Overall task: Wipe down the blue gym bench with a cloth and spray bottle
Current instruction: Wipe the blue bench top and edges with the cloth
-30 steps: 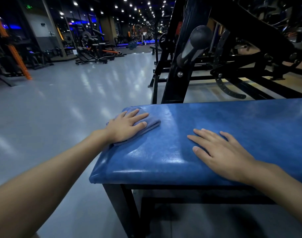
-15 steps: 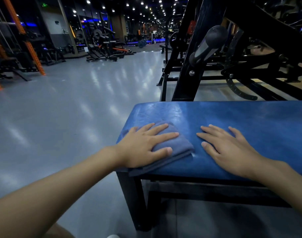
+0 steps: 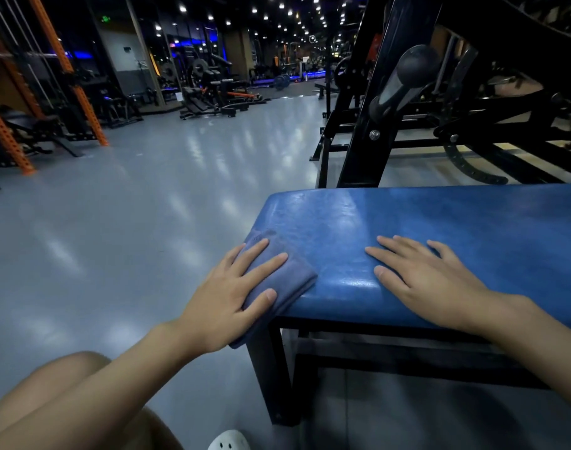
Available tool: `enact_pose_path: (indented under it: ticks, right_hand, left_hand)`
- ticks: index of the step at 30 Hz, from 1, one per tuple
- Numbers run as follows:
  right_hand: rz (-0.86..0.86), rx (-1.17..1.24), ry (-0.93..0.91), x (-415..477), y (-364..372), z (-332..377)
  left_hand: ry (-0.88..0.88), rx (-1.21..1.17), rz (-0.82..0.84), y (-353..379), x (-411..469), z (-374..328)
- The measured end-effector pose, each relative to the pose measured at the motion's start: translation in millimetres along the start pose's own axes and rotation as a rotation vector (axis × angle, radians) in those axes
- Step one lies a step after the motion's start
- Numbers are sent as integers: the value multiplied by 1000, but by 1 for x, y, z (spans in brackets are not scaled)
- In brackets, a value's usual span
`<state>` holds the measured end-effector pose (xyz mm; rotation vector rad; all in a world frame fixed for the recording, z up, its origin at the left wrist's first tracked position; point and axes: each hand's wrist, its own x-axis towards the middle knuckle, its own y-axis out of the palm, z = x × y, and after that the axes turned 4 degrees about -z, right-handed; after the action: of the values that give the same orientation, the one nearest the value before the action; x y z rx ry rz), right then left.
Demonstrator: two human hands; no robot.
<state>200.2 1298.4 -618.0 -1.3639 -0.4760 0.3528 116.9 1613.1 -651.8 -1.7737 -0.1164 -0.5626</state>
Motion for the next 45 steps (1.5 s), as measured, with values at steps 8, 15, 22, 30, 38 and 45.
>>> enact_pose_path:
  ticks: [8, 15, 22, 30, 38, 45]
  right_hand:
    - [-59, -13, 15, -6, 1, -4]
    - [-213, -24, 100, -10, 3, -12]
    - [-221, 12, 80, -12, 7, -17]
    - [-643, 168, 109, -33, 4, -20]
    - [-765, 182, -33, -50, 39, 74]
    - [-715, -62, 150, -17, 66, 106]
  left_hand:
    - [234, 283, 24, -2, 11, 1]
    - [512, 419, -56, 21, 35, -51]
    - [575, 453, -49, 10, 19, -16]
    - [685, 406, -52, 43, 54, -110]
    - [271, 29, 81, 9, 38, -47]
    - [194, -6, 141, -11, 38, -12]
